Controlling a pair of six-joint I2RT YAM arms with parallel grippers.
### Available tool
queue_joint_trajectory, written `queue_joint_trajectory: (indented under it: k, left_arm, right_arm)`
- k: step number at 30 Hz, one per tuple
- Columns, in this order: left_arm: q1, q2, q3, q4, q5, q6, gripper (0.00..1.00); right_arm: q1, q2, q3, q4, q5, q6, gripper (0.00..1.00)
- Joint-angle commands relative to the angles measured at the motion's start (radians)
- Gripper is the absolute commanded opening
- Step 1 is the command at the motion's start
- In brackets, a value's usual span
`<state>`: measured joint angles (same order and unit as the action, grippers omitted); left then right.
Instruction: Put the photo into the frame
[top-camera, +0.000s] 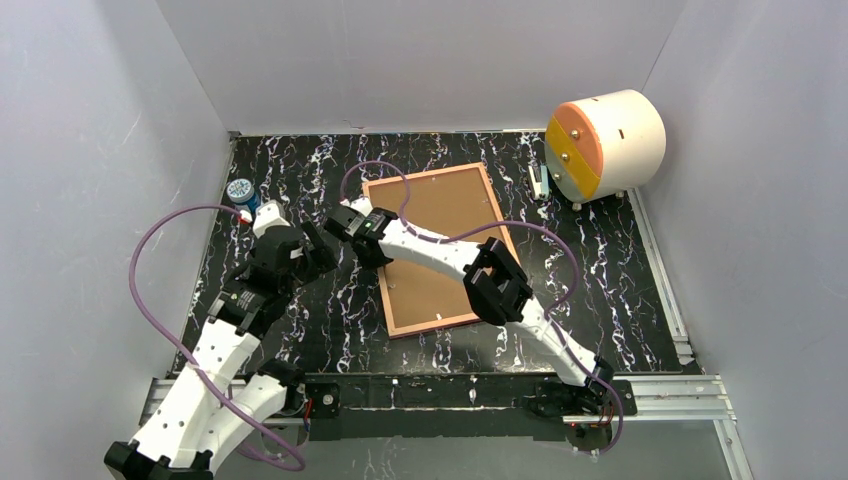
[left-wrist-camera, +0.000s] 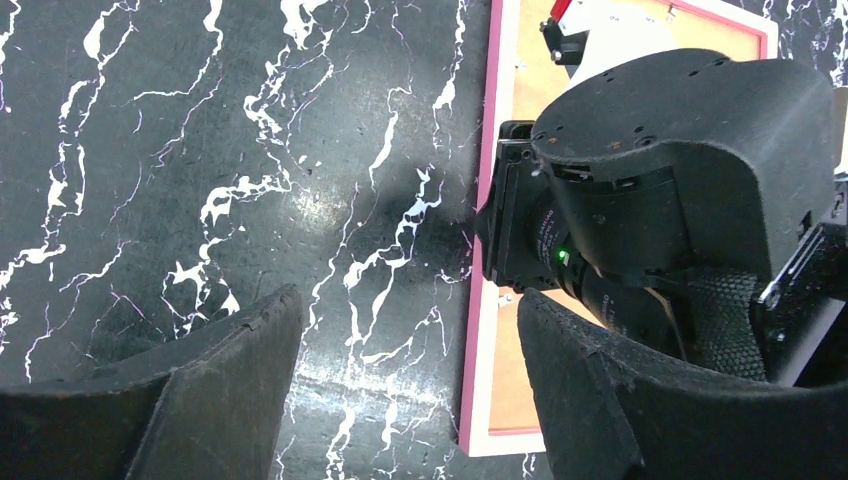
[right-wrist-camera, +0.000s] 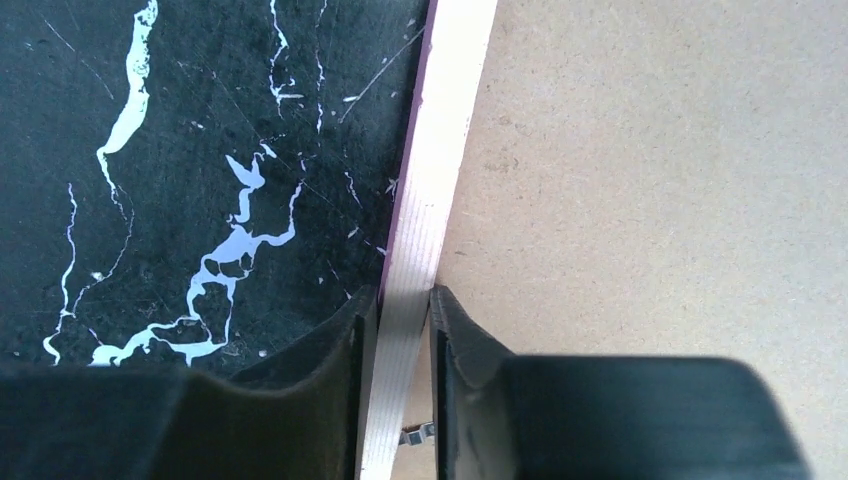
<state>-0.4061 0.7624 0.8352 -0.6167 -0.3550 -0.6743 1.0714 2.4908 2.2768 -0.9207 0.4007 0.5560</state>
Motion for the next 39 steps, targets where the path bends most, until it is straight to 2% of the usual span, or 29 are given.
queue_joint_trajectory:
  k: [1, 3, 6, 11, 16, 19, 25, 29, 32, 37, 39]
  left_arm:
    - [0.0, -0.022, -0.018, -0.025, 0.004, -0.013, 0.77]
    - [-0.001, -0.024, -0.028, -0.025, 0.031, -0.018, 0.78]
    - [0.0, -0.033, -0.054, -0.012, 0.093, -0.024, 0.79]
    - [0.0, -0.05, -0.099, 0.047, 0.242, -0.033, 0.83]
    - [0.001, -0.065, -0.193, 0.157, 0.455, -0.039, 0.98]
    - [0.001, -0.038, -0.242, 0.234, 0.556, -0.084, 0.99]
    - [0.001, 0.008, -0.296, 0.373, 0.649, -0.157, 0.95]
    - [0.001, 0.076, -0.311, 0.565, 0.812, -0.221, 0.83]
    - [0.001, 0.176, -0.283, 0.609, 0.898, -0.247, 0.68]
    - [0.001, 0.181, -0.281, 0.608, 0.88, -0.262, 0.51]
    - [0.001, 0.175, -0.263, 0.572, 0.877, -0.248, 0.39]
  right_arm:
    - [0.014, 0.014, 0.016, -0.06, 0.075, 0.018, 0.27]
    - [0.016, 0.002, 0.024, -0.052, 0.069, 0.033, 0.18]
    - [0.015, -0.026, 0.052, -0.032, 0.035, 0.051, 0.13]
    - [0.009, -0.102, 0.084, 0.004, -0.039, 0.099, 0.12]
    - [-0.005, -0.169, 0.077, 0.016, -0.108, 0.137, 0.12]
    - [-0.015, -0.21, 0.066, 0.031, -0.134, 0.152, 0.12]
    - [-0.038, -0.283, 0.035, 0.057, -0.188, 0.173, 0.1]
    - [-0.054, -0.326, -0.013, 0.075, -0.23, 0.2, 0.1]
    - [-0.066, -0.341, -0.026, 0.08, -0.252, 0.222, 0.1]
    - [-0.078, -0.343, -0.013, 0.08, -0.271, 0.238, 0.1]
    - [-0.082, -0.341, -0.004, 0.069, -0.265, 0.243, 0.12]
